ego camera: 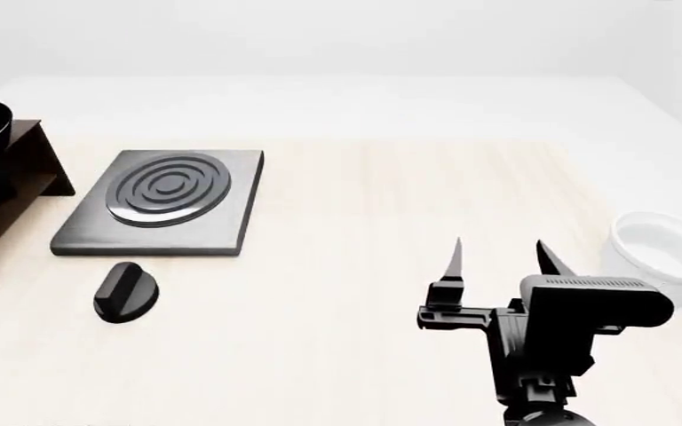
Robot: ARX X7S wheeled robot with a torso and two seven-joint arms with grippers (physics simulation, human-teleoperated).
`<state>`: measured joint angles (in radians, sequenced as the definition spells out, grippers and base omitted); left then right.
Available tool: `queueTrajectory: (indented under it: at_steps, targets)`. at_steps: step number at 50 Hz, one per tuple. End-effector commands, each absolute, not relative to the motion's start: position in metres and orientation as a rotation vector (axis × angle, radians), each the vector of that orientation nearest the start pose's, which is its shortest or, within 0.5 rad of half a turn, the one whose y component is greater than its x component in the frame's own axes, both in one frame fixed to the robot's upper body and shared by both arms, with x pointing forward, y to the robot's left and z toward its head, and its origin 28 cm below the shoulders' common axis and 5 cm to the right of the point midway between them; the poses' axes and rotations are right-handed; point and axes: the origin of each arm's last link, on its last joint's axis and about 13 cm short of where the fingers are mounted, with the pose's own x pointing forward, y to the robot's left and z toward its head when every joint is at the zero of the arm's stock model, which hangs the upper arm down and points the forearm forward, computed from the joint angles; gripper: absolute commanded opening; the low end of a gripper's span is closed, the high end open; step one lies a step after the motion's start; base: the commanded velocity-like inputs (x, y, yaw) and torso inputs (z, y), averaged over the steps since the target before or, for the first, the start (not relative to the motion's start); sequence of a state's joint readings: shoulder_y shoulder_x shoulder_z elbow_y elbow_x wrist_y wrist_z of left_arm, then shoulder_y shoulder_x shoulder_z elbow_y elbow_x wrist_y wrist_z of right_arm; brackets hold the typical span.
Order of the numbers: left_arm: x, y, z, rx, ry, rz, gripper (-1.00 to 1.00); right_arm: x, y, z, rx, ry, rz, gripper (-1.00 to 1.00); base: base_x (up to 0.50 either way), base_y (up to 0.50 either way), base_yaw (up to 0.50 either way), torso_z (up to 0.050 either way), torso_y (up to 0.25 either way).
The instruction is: Put the frying pan on top of the cabinet.
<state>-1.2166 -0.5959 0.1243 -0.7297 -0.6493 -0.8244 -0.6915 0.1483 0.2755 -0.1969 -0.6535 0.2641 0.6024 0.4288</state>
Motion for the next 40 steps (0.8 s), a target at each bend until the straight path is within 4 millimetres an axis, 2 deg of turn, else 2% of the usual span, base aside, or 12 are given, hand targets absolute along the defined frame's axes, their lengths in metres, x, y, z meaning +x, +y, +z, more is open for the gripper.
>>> queueTrajectory:
  at_steps: [1,4,5,8,12,19,22,29,36,40]
  targets:
    - [0.357,0.4,0.22,-0.155,0.394,0.892,-1.0,0.206,-0.093,0.132,-0.055,-0.143,-0.079,1.0,0.01,0.01,0.0,0.0,0.0]
    - [0.356,0.4,0.221,-0.173,0.398,0.886,-1.0,0.206,-0.094,0.132,-0.056,-0.144,-0.081,1.0,0.01,0.01,0.0,0.0,0.0]
    - [0.355,0.399,0.223,-0.186,0.388,0.89,1.0,0.206,-0.094,0.133,-0.056,-0.145,-0.082,1.0,0.0,0.01,0.0,0.0,0.0]
    - [0.351,0.397,0.23,-0.171,0.348,0.895,1.0,0.206,-0.094,0.132,-0.053,-0.144,-0.083,1.0,0.0,0.0,0.0,0.0,0.0]
    - [0.342,0.389,0.251,-0.119,0.237,0.9,1.0,0.206,-0.094,0.13,-0.053,-0.139,-0.08,1.0,0.0,0.0,0.0,0.0,0.0]
    - [0.324,0.363,0.302,0.016,0.025,0.872,1.0,0.207,-0.092,0.13,-0.05,-0.139,-0.071,1.0,0.0,0.0,0.0,0.0,0.0]
    - [0.318,0.353,0.313,0.037,-0.025,0.846,1.0,0.207,-0.091,0.129,-0.05,-0.137,-0.068,1.0,0.0,0.0,0.0,0.0,0.0]
    - [0.308,0.326,0.329,0.065,-0.099,0.702,1.0,0.206,-0.091,0.129,-0.048,-0.138,-0.067,1.0,0.0,0.0,0.0,0.0,0.0]
    - [0.301,0.307,0.333,0.087,-0.124,0.592,1.0,0.206,-0.091,0.128,-0.046,-0.135,-0.066,1.0,0.0,0.0,0.0,0.0,0.0]
    - [0.294,0.291,0.33,0.09,-0.142,0.469,1.0,0.207,-0.091,0.128,-0.047,-0.136,-0.065,1.0,0.0,0.0,0.0,0.0,0.0]
